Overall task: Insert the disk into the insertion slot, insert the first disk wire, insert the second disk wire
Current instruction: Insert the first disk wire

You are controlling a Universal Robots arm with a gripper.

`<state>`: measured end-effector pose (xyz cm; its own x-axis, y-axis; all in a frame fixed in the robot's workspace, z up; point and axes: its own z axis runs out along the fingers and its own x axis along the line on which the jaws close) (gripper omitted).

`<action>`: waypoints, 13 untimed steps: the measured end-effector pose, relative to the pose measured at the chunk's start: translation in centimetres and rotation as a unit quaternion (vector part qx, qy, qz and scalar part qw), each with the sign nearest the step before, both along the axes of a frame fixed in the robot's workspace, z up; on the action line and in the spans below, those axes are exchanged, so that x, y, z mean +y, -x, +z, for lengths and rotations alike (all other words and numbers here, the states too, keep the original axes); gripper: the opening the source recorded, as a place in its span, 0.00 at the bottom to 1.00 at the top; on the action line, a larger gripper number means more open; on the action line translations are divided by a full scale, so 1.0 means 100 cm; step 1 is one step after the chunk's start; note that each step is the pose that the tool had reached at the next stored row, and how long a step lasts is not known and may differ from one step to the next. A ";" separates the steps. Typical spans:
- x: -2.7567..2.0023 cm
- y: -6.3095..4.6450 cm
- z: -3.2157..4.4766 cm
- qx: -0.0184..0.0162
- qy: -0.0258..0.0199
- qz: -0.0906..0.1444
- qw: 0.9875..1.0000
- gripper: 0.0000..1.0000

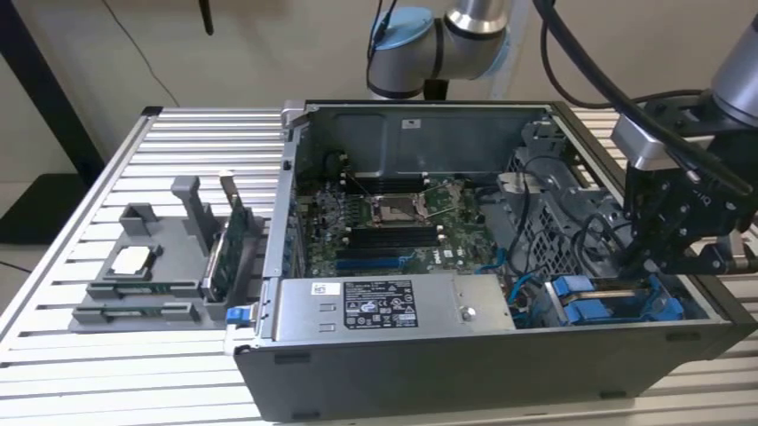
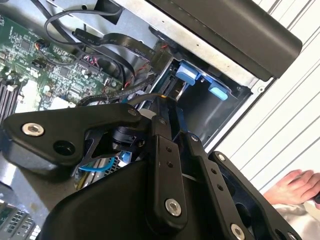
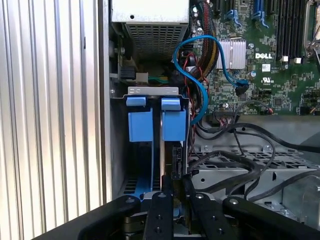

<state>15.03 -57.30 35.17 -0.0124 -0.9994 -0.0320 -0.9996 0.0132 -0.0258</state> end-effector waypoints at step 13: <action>0.0002 -0.004 -0.0059 0.000 -0.003 0.000 1.000 0.19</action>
